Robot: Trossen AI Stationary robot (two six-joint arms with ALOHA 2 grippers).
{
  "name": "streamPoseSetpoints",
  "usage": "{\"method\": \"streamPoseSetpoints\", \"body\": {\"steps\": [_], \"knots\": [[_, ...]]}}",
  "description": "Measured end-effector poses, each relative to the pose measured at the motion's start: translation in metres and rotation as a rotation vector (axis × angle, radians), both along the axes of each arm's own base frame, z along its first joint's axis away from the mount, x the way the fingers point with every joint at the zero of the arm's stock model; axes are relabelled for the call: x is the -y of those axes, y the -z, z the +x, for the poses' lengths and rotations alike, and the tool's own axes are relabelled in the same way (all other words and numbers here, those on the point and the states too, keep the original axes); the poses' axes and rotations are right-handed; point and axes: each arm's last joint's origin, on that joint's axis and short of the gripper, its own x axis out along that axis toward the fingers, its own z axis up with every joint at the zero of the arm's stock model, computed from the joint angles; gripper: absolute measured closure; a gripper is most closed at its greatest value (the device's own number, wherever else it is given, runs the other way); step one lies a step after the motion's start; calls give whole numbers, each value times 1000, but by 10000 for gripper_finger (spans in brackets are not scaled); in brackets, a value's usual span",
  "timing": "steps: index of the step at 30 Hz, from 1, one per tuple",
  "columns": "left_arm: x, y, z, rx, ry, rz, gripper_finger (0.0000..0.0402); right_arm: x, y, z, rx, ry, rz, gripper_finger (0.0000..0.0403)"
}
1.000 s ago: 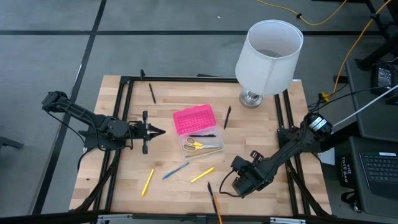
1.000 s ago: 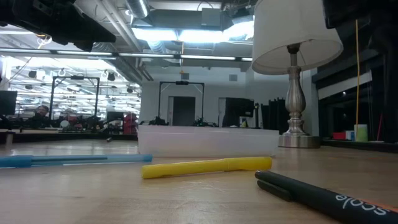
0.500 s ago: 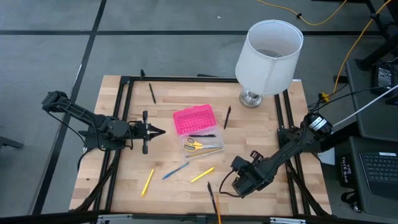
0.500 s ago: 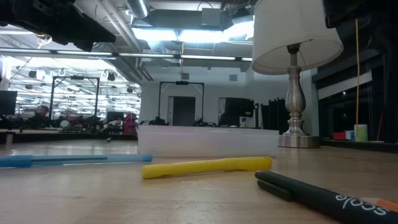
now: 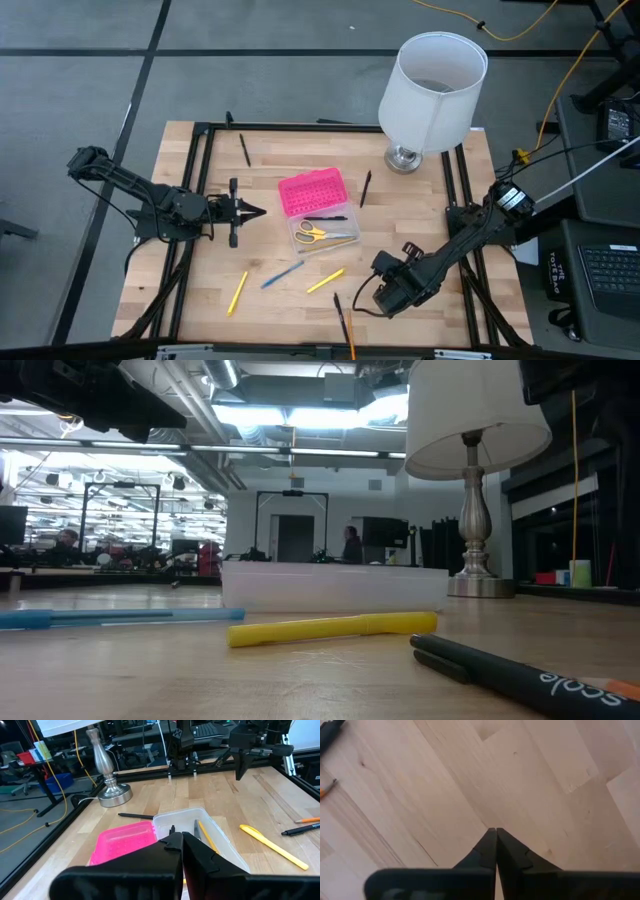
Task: Pick & place school supplies into a supply box
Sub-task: Put the orange pencil into the pink supply box
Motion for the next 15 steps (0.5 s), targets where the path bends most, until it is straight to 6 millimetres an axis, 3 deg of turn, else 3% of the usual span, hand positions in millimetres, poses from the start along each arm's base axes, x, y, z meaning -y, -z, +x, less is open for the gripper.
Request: {"method": "streamPoseSetpoints", "body": {"steps": [9, 15], "knots": [[0, 0, 0, 0, 0, 0, 397, 0, 0, 1, 6, 6, 6, 376], [0, 0, 0, -1, 2, 12, 401, -8, 0, 8, 30, 76, 166, 384]]}}
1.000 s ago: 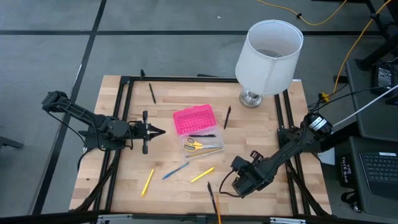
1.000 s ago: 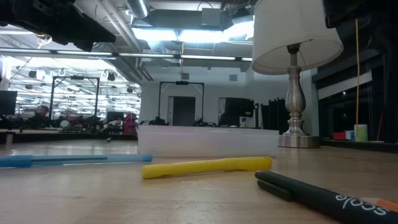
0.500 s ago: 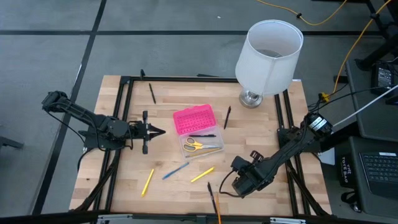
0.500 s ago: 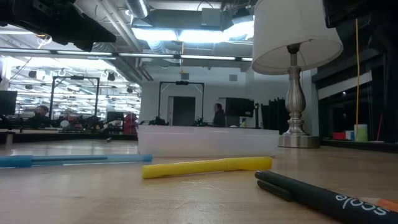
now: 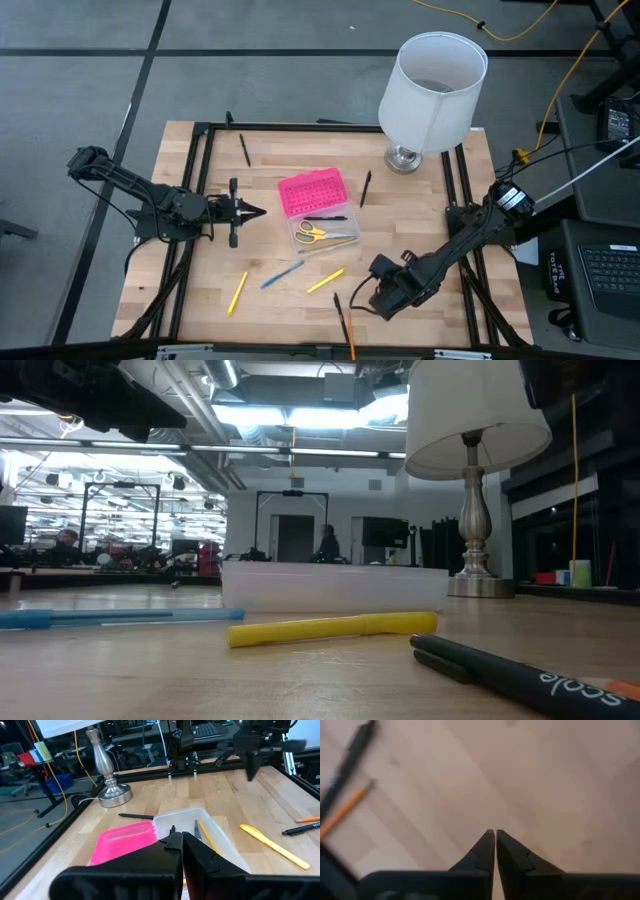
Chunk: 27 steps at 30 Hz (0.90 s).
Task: Pick & place school supplies into a supply box
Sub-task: Put the orange pencil into the pink supply box
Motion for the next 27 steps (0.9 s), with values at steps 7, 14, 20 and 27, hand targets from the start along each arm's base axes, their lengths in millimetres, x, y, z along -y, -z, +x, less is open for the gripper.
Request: {"method": "streamPoseSetpoints", "body": {"steps": [7, 14, 20, 27], "knots": [[0, 0, 0, -7, 10, 48, 399, -19, -6, 17, 203, -13, 177, 397], [0, 0, 0, -5, 15, 28, 399, -29, 1, 28, 264, -5, 246, 399], [0, 0, 0, 3, 5, -23, 400, -45, 6, 39, 229, 10, 282, 399], [0, 0, 0, 5, 2, -41, 397, -70, -7, 53, 144, 48, 208, 401]]}}
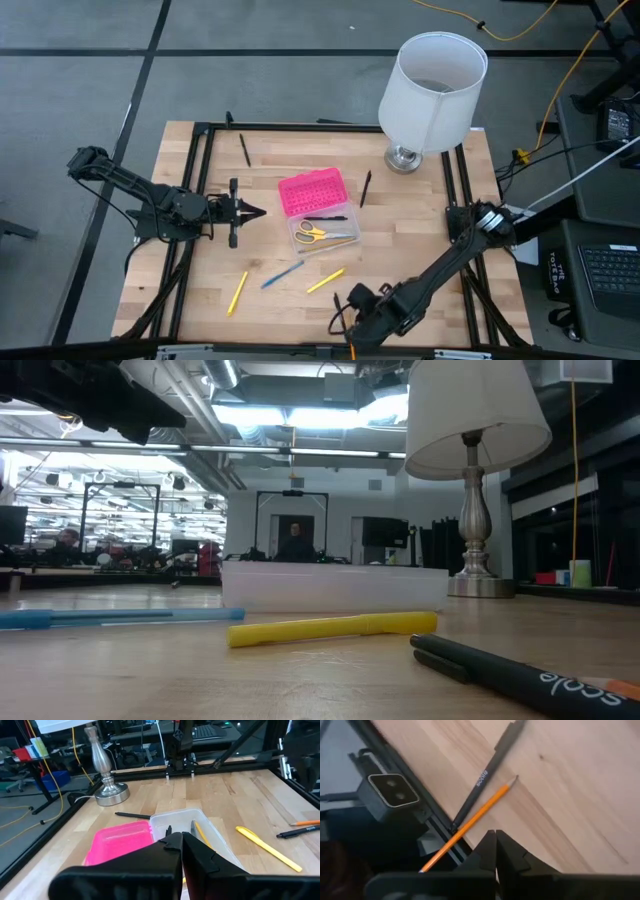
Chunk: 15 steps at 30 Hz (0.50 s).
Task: Pick & place school supplies into a supply box
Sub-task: Put the orange pencil into the pink supply box
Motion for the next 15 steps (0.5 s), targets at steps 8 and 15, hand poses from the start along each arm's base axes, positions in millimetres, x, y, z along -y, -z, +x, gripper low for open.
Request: {"method": "streamPoseSetpoints", "body": {"steps": [8, 15], "knots": [[0, 0, 0, 0, -1, 0, 399, -29, 4, 23, -84, 44, -63, 401], [0, 0, 0, 0, 2, -1, 398, -40, 15, 36, -165, 125, -114, 399]]}}
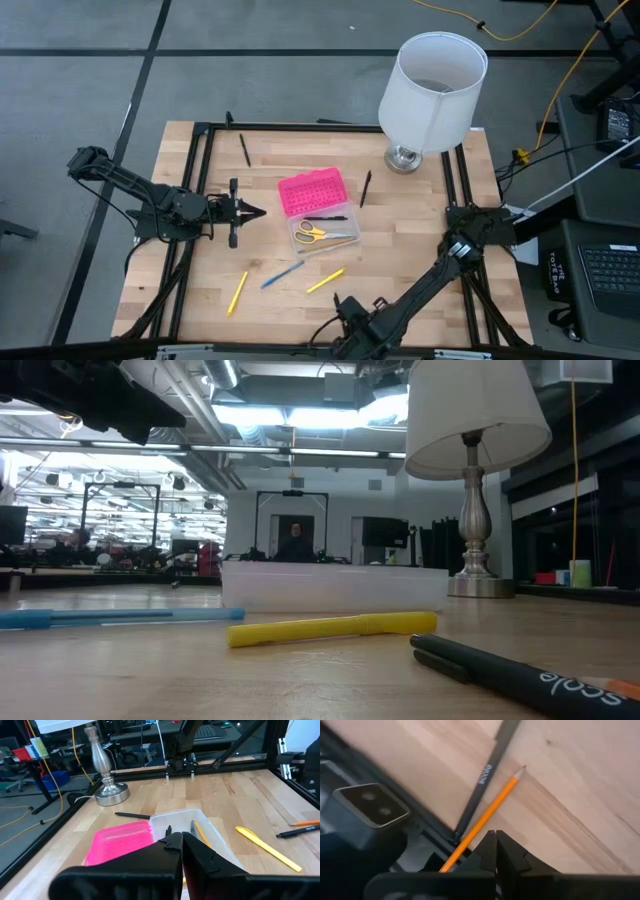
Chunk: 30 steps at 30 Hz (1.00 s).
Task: Pick & place school supplies into a supply box
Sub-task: Put the orange pencil into the pink supply box
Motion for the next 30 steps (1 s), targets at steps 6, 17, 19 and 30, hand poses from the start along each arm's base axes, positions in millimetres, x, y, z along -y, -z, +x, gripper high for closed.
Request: {"method": "streamPoseSetpoints", "body": {"steps": [6, 17, 19, 30], "knots": [[0, 0, 0, 1, -1, -9, 397, -2, 8, 1, -32, 18, 5, 395], [0, 0, 0, 3, -5, -25, 398, -4, 7, 3, -12, 18, 29, 385], [0, 0, 0, 3, -5, -25, 399, -4, 7, 3, -12, 29, 29, 386], [0, 0, 0, 3, -15, -15, 396, -4, 7, 3, -6, 41, 24, 345]]}}
